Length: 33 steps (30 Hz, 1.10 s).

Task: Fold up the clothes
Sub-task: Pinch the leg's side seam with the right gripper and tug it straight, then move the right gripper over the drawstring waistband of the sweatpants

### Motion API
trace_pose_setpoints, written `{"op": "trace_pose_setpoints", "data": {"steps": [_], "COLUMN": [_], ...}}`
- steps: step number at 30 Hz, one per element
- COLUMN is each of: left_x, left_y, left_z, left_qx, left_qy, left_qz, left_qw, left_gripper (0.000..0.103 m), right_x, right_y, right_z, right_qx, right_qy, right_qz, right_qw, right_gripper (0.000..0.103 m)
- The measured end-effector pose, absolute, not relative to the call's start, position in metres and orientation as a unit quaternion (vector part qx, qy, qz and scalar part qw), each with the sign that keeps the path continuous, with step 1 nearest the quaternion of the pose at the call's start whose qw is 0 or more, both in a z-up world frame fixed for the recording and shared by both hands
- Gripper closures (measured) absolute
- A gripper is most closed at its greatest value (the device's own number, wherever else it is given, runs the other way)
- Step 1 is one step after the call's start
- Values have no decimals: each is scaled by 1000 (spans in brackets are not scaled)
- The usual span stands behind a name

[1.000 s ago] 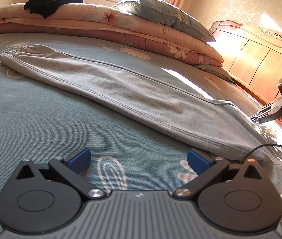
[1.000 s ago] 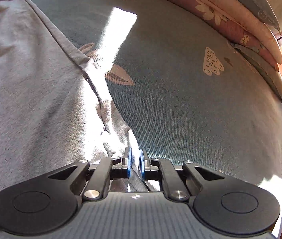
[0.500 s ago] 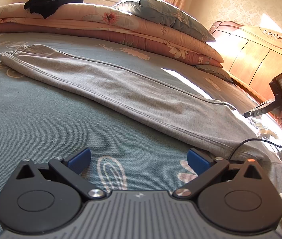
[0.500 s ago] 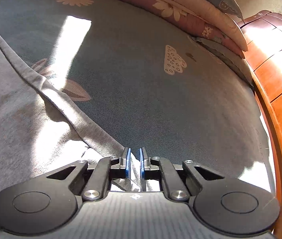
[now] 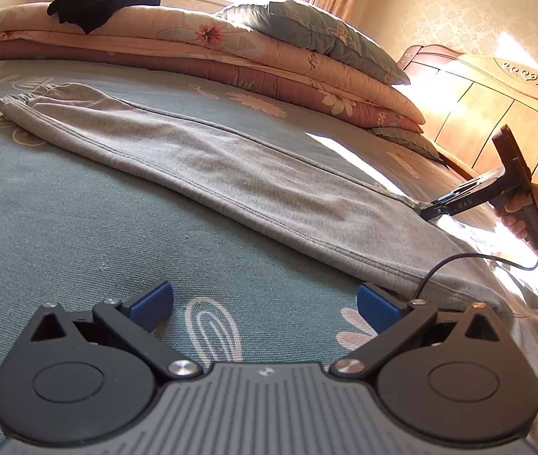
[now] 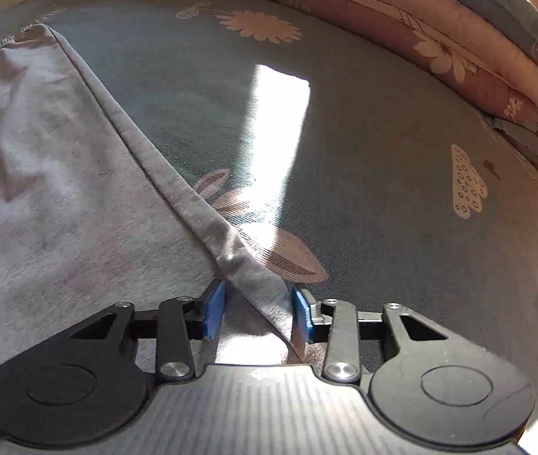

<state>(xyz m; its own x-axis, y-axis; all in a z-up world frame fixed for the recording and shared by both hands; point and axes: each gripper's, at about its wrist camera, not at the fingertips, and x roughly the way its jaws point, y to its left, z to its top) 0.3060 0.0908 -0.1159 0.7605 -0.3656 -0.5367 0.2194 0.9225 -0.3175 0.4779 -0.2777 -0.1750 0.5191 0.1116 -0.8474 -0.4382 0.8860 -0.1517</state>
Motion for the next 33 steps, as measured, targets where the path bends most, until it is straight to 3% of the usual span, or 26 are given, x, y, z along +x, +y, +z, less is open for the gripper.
{"op": "trace_pose_setpoints", "data": {"steps": [1,4,13,23,26,28,33], "left_x": [306,306,305,302,300,300,302], "left_y": [92,92,90,95,101,104,103], "left_z": [-116,-116,-116,-108,-106,-106,-107], "left_qx": [-121,-121,-117,-134,-146,-156,-156], "left_qy": [308,308,310,315,312,310,312], "left_qz": [-158,-158,-156,-139,-127,-125,-124], "left_qw": [930,930,931,929,930,929,929], "left_gripper": [1,1,1,1,1,1,1], "right_x": [474,469,452,353,324,312,294], "right_y": [-273,-266,-260,-226,-210,-204,-189], "right_z": [-175,-177,-136,-65,-82,-107,-159], "right_qx": [-194,-209,-188,-80,-77,-61,-36], "right_qy": [452,438,418,399,416,448,486], "right_qz": [155,129,91,197,181,158,145], "right_qw": [857,865,884,892,888,878,861], "right_gripper": [86,88,72,70,72,80,82]}}
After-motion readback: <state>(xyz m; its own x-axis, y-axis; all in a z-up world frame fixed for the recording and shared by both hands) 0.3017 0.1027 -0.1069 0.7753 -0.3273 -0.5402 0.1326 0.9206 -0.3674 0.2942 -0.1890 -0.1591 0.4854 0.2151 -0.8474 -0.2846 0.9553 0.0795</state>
